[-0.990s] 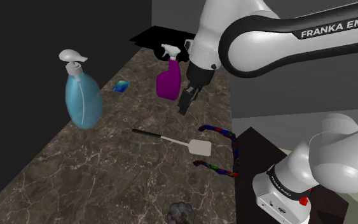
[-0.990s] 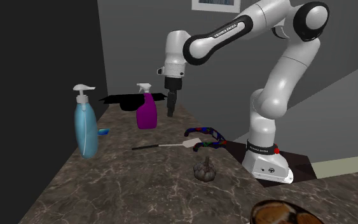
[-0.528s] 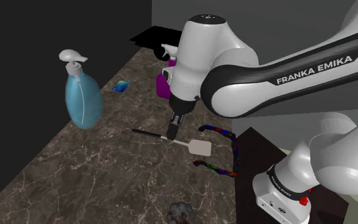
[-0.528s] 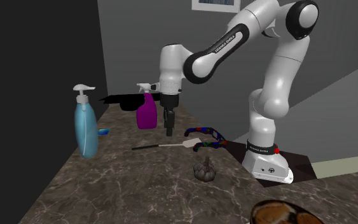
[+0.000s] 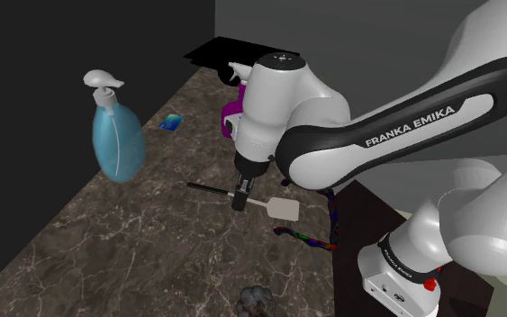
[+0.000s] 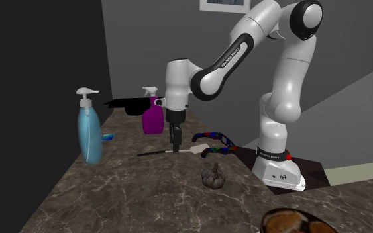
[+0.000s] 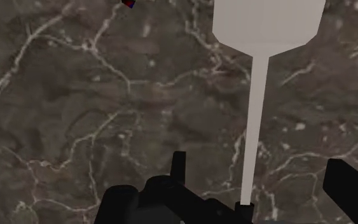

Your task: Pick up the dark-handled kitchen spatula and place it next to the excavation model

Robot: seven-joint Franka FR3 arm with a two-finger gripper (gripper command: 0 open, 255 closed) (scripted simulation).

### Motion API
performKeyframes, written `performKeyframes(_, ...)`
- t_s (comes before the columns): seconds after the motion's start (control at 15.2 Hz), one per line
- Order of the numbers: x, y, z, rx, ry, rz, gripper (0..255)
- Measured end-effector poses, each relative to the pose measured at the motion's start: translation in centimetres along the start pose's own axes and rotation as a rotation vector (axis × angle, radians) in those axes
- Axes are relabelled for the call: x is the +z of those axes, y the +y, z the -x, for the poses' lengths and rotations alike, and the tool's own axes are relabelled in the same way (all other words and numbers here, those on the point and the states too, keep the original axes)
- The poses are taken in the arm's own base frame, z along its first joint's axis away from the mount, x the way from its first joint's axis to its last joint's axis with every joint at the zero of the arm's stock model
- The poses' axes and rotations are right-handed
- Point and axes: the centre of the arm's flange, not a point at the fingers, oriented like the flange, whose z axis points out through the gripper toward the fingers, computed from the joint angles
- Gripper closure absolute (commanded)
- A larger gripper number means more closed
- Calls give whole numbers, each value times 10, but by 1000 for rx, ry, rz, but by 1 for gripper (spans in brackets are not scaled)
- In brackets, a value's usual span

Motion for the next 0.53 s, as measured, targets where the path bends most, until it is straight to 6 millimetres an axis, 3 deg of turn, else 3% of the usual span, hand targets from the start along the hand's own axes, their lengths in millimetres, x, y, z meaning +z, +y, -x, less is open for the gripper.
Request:
performKeyframes(0.4, 4, 0, 0, 0, 1, 0, 0)
performKeyframes(0.46, 4, 0, 0, 0, 1, 0, 255)
performKeyframes(0.53, 4, 0, 0, 0, 1, 0, 255)
